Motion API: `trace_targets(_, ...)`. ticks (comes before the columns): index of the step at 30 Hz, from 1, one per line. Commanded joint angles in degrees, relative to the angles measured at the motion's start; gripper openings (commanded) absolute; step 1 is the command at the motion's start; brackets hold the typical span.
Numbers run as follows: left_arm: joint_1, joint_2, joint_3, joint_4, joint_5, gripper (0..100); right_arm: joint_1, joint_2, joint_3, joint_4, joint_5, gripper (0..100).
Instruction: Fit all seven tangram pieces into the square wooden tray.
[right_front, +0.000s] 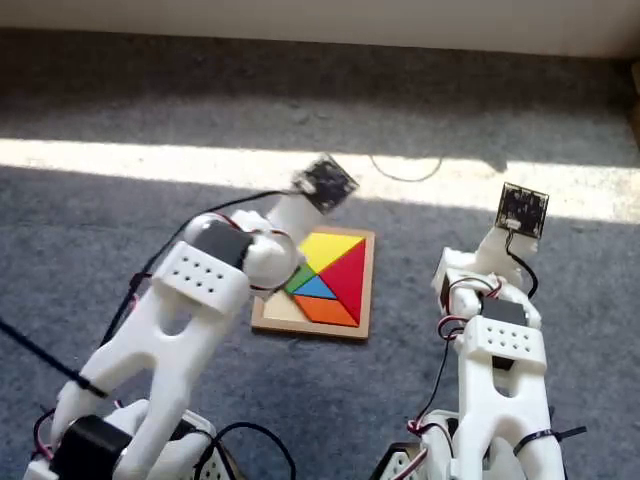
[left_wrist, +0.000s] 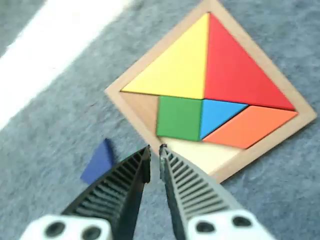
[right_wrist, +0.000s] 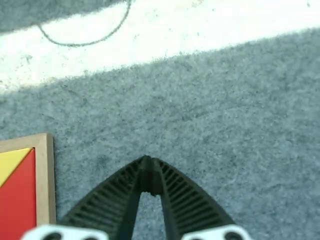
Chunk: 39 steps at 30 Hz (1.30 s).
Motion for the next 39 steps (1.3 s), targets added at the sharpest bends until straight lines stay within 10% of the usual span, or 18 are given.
trace_targets(1,-11.47,-5.05,-2.15,3.60,0.53,17,0.31,-2.07,-0.92,-1.27,-0.18,0.5)
trace_targets(11,-24.57,5.67,-3.12,4.92,-8.79,28,0.31,-2.07,-0.92,-1.27,-0.09,0.5)
trace_targets(39,-25.19,47.69,-30.73,5.45,-14.42,31,0.22,-2.07,-0.84,-1.27,-0.09,0.5)
